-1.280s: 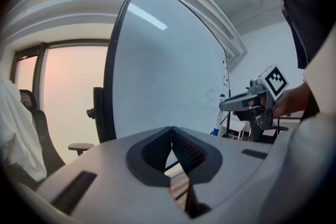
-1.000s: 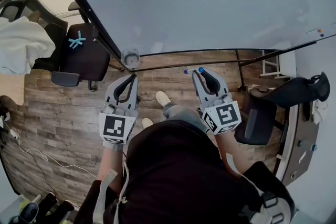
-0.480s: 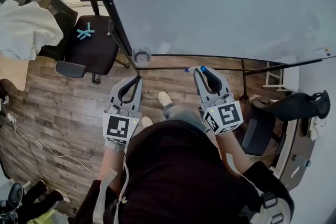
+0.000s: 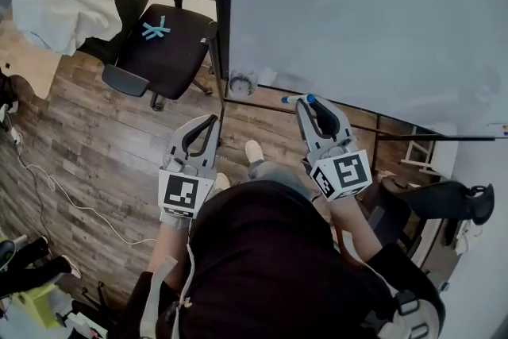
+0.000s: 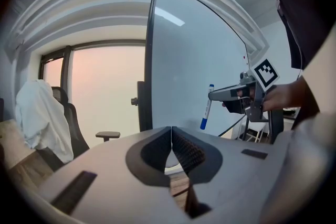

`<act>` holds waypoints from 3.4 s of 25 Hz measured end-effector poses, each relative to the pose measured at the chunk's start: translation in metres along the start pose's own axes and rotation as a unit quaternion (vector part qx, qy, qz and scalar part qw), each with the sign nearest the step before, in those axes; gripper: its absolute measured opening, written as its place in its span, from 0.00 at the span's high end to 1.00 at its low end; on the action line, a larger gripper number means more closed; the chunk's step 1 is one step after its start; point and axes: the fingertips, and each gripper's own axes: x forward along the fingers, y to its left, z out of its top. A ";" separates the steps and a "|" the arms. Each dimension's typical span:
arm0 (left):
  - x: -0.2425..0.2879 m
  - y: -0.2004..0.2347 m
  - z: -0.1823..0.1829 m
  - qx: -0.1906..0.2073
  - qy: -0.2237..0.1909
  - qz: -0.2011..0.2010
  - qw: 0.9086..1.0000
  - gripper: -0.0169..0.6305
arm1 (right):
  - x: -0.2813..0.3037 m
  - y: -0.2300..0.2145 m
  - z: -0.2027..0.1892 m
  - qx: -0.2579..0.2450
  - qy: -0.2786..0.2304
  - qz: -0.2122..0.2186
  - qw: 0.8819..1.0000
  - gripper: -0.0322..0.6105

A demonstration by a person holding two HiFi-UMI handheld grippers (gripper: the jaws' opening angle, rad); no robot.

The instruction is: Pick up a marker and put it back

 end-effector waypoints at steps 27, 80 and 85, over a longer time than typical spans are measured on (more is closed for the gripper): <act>-0.073 0.045 -0.024 -0.038 0.034 0.189 0.981 0.96 | 0.099 0.067 0.004 -0.042 0.010 0.192 0.980 0.83; -0.096 0.048 -0.045 -0.074 0.069 0.249 0.963 0.96 | 0.135 0.094 -0.081 -0.081 0.099 0.245 0.961 0.83; -0.095 0.047 -0.045 -0.063 0.062 0.244 0.966 0.96 | 0.133 0.090 -0.078 -0.080 0.096 0.239 0.963 0.83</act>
